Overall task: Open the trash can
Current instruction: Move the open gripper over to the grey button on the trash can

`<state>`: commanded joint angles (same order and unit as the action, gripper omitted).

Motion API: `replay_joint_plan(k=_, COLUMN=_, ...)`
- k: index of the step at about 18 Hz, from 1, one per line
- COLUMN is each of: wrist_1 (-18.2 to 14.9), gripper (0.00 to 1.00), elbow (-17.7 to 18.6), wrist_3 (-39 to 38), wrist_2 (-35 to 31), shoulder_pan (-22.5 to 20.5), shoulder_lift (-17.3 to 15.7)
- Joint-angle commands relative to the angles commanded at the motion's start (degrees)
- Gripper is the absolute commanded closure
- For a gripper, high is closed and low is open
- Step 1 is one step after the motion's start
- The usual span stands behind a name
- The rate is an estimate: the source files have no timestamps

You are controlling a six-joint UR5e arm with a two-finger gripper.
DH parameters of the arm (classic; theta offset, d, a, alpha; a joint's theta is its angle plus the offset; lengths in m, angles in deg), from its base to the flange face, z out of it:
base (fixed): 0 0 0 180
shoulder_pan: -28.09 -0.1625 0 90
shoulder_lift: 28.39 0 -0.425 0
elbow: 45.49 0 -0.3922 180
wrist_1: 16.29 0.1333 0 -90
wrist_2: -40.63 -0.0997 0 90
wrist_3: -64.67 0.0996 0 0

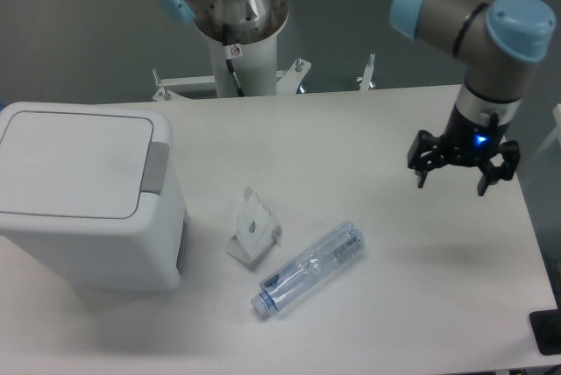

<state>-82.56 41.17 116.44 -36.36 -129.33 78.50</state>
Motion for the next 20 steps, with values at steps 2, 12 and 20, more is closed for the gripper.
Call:
replay_joint_plan(k=2, wrist_1=0.44, gripper=0.00, elbow=2.19, wrist_3=-2.89, wrist_2=1.57, shoulder_pan=1.32, shoulder_lift=-2.63)
replay_joint_plan(k=12, wrist_1=0.26, gripper=0.00, elbow=1.95, wrist_3=-13.53, wrist_2=14.14, shoulder_pan=8.44, shoulder_lift=-9.41)
replay_joint_plan(k=20, wrist_1=0.26, gripper=0.00, elbow=0.98, wrist_3=-21.44, wrist_2=18.81, shoulder_pan=12.74, shoulder_lift=-11.35)
